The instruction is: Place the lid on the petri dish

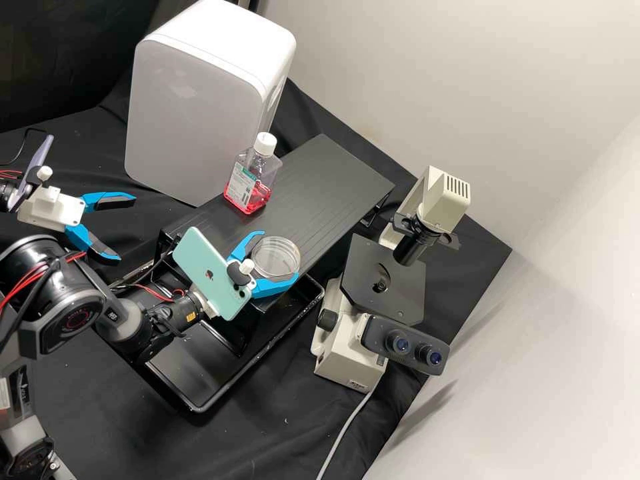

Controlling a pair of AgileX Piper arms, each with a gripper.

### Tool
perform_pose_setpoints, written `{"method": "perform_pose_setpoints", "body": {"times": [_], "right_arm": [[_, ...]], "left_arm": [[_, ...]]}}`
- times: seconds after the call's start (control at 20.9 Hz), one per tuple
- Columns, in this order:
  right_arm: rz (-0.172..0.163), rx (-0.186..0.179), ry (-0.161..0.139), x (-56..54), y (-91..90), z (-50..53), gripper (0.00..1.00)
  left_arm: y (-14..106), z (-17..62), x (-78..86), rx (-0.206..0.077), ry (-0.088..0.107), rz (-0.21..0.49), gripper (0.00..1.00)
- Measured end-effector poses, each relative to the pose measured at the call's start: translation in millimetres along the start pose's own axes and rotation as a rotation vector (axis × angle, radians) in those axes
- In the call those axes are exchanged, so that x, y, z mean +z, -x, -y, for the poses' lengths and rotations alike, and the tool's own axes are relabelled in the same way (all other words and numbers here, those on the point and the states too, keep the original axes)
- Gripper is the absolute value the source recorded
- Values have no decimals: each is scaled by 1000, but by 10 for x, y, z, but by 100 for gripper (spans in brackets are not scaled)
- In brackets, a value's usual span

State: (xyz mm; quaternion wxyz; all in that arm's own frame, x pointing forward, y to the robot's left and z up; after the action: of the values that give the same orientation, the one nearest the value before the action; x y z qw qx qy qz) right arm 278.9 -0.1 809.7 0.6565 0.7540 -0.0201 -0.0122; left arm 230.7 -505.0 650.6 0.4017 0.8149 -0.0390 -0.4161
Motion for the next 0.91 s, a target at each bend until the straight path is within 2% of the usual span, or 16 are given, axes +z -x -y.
{"method": "perform_pose_setpoints", "body": {"times": [0.57,0.62,0.72,0.77,0.86,0.91], "right_arm": [[-3,2,-5,-12,29,-8,0],[-6,0,-4,-20,37,-5,100],[-3,4,-10,-65,105,28,100],[13,15,12,-128,174,80,100],[0,7,72,-212,236,152,100],[5,9,79,-212,243,163,100]], "left_arm": [[0,0,0,0,0,0,100],[0,0,0,0,0,0,100],[0,0,-2,1,4,-2,100],[0,-2,-8,3,7,-9,100],[0,-8,-29,9,11,-32,100],[1,-11,-39,13,13,-43,100]]}}
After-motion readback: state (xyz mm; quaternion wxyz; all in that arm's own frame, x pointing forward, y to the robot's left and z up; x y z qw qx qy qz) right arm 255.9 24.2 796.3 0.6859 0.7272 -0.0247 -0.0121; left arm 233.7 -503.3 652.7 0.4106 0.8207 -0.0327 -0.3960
